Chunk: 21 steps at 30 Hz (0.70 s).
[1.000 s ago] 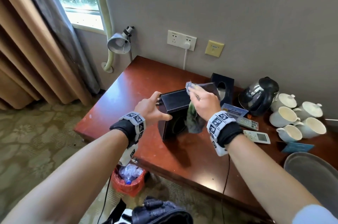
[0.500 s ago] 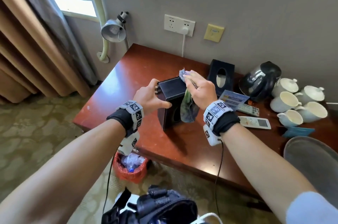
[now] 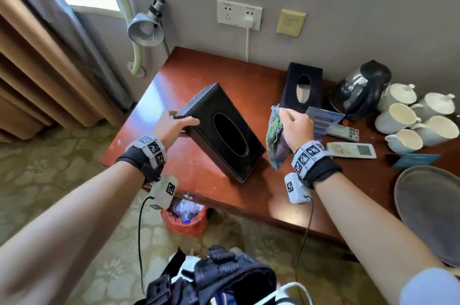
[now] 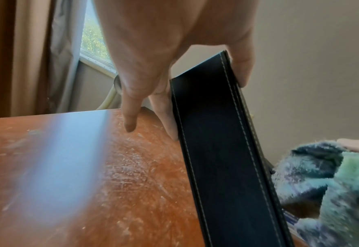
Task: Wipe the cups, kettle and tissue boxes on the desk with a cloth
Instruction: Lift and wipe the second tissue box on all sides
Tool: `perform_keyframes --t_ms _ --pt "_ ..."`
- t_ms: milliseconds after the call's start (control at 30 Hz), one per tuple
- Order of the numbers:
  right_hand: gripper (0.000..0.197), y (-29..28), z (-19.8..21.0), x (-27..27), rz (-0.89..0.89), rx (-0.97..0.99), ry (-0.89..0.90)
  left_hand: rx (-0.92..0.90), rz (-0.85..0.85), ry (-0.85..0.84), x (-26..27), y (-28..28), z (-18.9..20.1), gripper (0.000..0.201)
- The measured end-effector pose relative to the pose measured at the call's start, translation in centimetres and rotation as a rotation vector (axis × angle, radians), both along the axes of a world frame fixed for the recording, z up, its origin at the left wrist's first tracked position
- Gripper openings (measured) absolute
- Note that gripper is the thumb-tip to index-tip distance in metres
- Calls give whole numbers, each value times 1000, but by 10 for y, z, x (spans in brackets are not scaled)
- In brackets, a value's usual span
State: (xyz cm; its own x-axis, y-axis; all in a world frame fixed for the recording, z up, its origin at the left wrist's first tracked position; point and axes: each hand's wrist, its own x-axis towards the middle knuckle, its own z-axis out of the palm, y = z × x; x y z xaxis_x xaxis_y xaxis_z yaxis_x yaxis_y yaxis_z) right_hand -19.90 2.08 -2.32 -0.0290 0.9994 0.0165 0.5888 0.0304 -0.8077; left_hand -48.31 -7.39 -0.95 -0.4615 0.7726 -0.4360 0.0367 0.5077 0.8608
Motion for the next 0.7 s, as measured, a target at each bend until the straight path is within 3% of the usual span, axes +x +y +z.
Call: perform_keyframes --t_ms 167,333,533,633,700 --pt "34 -19 -31 -13 12 -131 -43 -20 59 6 -16 -10 -25 60" --pt "34 -33 -56 -20 -27 -217 -59 20 95 -28 -20 -14 -48 9" --pt "35 -41 -54 -14 -30 -265 -106 10 145 10 -4 -2 -57 40" --pt "42 -43 -52 -11 -23 -252 -125 -71 59 -6 5 2 -66 75" --pt "46 -45 -50 -9 -24 -230 -128 -130 -33 12 12 4 -72 83"
